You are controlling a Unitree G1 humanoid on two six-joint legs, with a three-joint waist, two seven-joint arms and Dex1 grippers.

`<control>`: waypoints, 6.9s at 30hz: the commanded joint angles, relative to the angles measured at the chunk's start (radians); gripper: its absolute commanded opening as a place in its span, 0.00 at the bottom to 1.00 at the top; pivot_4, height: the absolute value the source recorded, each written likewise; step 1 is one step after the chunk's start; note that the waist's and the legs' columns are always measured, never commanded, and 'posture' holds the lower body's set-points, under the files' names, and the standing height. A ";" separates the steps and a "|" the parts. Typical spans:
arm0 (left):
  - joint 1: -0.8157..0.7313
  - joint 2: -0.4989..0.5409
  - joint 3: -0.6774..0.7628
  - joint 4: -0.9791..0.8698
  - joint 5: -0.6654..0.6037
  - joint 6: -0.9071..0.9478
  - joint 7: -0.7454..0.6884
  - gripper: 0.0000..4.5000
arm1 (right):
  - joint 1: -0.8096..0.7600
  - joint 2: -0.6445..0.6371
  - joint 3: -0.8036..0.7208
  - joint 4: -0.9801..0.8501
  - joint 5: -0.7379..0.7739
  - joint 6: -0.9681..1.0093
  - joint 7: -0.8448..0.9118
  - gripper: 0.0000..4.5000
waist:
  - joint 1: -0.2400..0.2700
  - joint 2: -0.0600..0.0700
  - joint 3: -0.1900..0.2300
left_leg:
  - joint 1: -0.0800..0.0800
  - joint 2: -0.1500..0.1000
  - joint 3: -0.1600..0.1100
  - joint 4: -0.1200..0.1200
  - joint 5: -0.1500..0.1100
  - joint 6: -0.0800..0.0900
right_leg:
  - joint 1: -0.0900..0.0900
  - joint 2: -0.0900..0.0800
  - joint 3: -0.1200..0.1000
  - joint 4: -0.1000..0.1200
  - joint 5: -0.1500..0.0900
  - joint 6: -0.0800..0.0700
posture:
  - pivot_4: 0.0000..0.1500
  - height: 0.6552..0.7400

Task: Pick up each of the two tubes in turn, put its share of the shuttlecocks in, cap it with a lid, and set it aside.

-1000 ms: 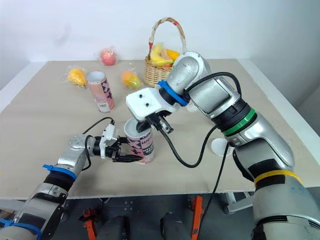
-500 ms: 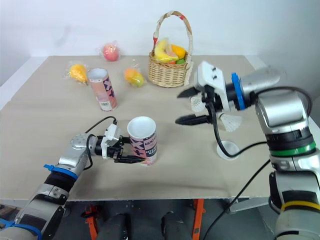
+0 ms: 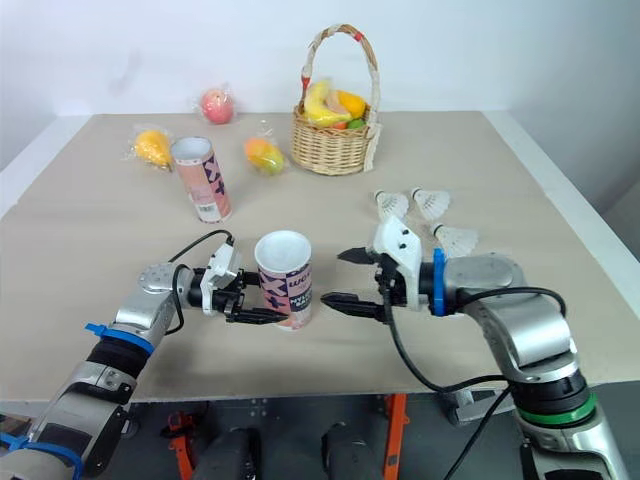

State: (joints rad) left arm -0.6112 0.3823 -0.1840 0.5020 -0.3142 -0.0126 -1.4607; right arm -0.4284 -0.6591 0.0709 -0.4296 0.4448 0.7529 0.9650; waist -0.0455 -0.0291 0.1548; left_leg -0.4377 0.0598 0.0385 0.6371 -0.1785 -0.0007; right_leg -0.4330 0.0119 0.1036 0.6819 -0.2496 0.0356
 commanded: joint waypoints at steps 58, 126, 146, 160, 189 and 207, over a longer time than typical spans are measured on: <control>0.321 0.475 0.518 -0.820 -0.599 0.593 0.237 0.99 | -0.130 0.172 0.193 0.262 -0.028 -0.263 0.120 1.00 | -0.002 -0.006 0.004 | -0.001 0.003 -0.002 -0.002 -0.001 0.000 | -0.001 0.001 -0.005 0.000 -0.002 0.000 | 1.00 0.97; -0.176 0.006 0.116 -0.261 -0.171 0.265 0.185 1.00 | -0.426 -0.237 -0.475 1.512 -0.132 -0.537 -0.362 0.64 | -0.005 0.004 0.006 | 0.000 -0.007 0.002 -0.002 -0.004 0.004 | 0.002 -0.002 0.008 0.000 0.001 0.003 | 1.00 0.97; -0.157 0.000 0.138 -0.306 -0.223 0.318 0.169 1.00 | -0.175 -0.313 -0.519 1.302 -0.070 -0.385 -0.104 0.99 | -0.003 0.004 0.006 | 0.006 -0.009 0.000 -0.001 -0.004 0.004 | 0.011 -0.003 0.008 -0.001 -0.003 0.009 | 1.00 0.97; 0.025 0.000 0.315 -0.450 -0.218 0.456 0.623 1.00 | 0.174 -0.244 -0.493 0.284 0.195 -0.088 -0.056 0.99 | -0.029 0.005 0.007 | 0.013 -0.008 -0.007 -0.001 -0.004 0.003 | 0.018 0.001 0.008 0.001 -0.003 0.011 | 1.00 0.97; -0.024 0.018 0.374 0.016 0.050 0.060 0.917 1.00 | -0.008 0.042 -0.109 0.002 0.159 -0.105 -0.189 0.99 | 0.002 -0.002 0.010 | 0.012 -0.012 -0.012 -0.001 -0.006 -0.002 | 0.022 -0.002 0.003 -0.003 -0.008 0.010 | 1.00 0.97; -0.433 0.007 0.354 0.706 0.177 -0.180 0.911 1.00 | 0.074 0.005 -0.183 -0.102 0.185 -0.057 -0.270 0.99 | 0.003 -0.005 0.011 | -0.001 -0.012 -0.013 0.000 -0.006 -0.002 | 0.010 -0.002 0.003 -0.002 -0.008 0.011 | 1.00 0.97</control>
State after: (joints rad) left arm -0.9995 0.3907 0.1684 1.1803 -0.1545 -0.1587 -0.5545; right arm -0.3523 -0.6429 -0.0771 -0.4762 0.6088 0.6963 0.7096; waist -0.0429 -0.0343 0.1656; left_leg -0.4387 0.0475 0.0255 0.6369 -0.1849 -0.0024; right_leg -0.4231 0.0101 0.1065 0.6796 -0.2573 0.0461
